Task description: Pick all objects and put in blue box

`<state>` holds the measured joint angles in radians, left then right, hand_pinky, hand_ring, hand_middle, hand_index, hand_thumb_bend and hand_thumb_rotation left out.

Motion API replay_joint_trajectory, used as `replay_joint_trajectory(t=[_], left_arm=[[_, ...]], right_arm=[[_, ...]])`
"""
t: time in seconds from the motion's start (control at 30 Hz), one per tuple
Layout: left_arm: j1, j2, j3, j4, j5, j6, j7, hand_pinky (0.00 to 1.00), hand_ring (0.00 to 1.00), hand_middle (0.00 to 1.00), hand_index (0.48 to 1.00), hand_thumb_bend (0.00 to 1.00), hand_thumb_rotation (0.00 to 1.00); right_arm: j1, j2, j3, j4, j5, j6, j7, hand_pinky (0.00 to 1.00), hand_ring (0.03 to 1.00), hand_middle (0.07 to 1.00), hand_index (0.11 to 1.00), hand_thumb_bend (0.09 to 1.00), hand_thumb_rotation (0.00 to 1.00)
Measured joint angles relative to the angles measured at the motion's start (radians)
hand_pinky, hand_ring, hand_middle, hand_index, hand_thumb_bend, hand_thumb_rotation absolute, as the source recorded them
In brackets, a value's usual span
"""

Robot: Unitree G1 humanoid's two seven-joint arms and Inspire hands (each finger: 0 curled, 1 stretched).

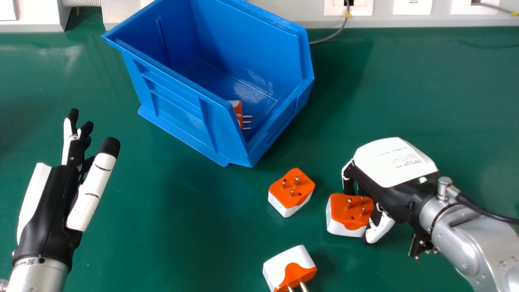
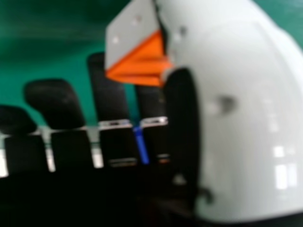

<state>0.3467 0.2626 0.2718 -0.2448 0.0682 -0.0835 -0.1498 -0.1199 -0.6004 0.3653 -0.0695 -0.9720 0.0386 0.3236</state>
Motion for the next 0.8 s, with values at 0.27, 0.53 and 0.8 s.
replay_joint_trajectory(t=[0.27,0.53,0.8], left_arm=[[-0.001,0.004,0.001,0.008,-0.001,-0.001,0.0,0.94,1.0,1.0,0.996,0.66,1.0],[-0.001,0.012,0.001,0.008,-0.001,-0.001,-0.001,0.94,1.0,1.0,0.996,0.66,1.0],[-0.001,0.021,0.001,0.008,-0.003,-0.001,-0.003,0.94,1.0,1.0,0.995,0.65,1.0]], right_arm=[[0.015,-0.006,-0.037,-0.029,0.022,-0.014,-0.009,0.05,0.108,0.451,0.48,0.52,0.0],[0.026,-0.008,-0.056,-0.029,0.026,-0.027,-0.039,0.06,0.118,0.392,0.479,0.516,0.0],[0.027,-0.006,-0.053,-0.029,0.019,-0.009,-0.032,0.05,0.113,0.444,0.475,0.522,0.0]])
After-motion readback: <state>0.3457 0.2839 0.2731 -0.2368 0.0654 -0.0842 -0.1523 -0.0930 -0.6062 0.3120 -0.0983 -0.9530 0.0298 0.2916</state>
